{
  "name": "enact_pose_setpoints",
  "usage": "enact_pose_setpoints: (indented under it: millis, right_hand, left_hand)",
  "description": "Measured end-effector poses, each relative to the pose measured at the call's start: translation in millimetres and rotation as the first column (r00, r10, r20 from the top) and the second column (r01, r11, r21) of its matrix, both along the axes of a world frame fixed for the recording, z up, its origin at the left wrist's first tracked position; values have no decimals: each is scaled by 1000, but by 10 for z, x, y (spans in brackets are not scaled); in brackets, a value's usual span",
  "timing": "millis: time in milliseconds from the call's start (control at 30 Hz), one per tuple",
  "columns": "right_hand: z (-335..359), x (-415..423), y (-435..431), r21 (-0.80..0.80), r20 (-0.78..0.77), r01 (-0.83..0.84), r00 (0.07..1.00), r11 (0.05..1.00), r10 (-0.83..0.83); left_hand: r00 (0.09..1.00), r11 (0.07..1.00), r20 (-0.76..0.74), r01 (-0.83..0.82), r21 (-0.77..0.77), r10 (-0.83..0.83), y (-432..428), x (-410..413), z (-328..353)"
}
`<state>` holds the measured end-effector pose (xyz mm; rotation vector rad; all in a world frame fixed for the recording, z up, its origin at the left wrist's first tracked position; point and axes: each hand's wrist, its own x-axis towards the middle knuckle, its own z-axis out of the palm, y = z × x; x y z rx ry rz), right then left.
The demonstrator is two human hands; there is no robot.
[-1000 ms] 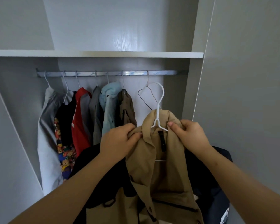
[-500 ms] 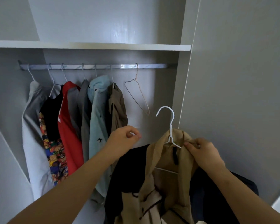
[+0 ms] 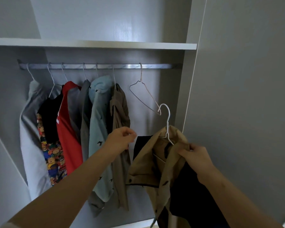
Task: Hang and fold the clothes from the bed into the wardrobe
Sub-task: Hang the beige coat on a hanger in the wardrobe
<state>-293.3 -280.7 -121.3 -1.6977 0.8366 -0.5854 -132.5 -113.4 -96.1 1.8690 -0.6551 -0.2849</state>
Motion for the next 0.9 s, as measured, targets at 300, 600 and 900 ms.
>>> enact_pose_setpoints:
  millis: [300, 600, 900]
  right_hand:
    - [176, 1127, -19, 119, 84, -92, 993, 989, 82]
    - [616, 2523, -216, 84, 82, 26, 996, 996, -32]
    - [891, 3227, -390, 112, 206, 115, 969, 987, -136]
  left_hand:
    - [988, 996, 126, -84, -24, 86, -229, 1171, 111]
    - [950, 983, 310, -22, 180, -36, -630, 2535, 357]
    - [957, 951, 272, 15, 309, -103, -936, 3355, 317]
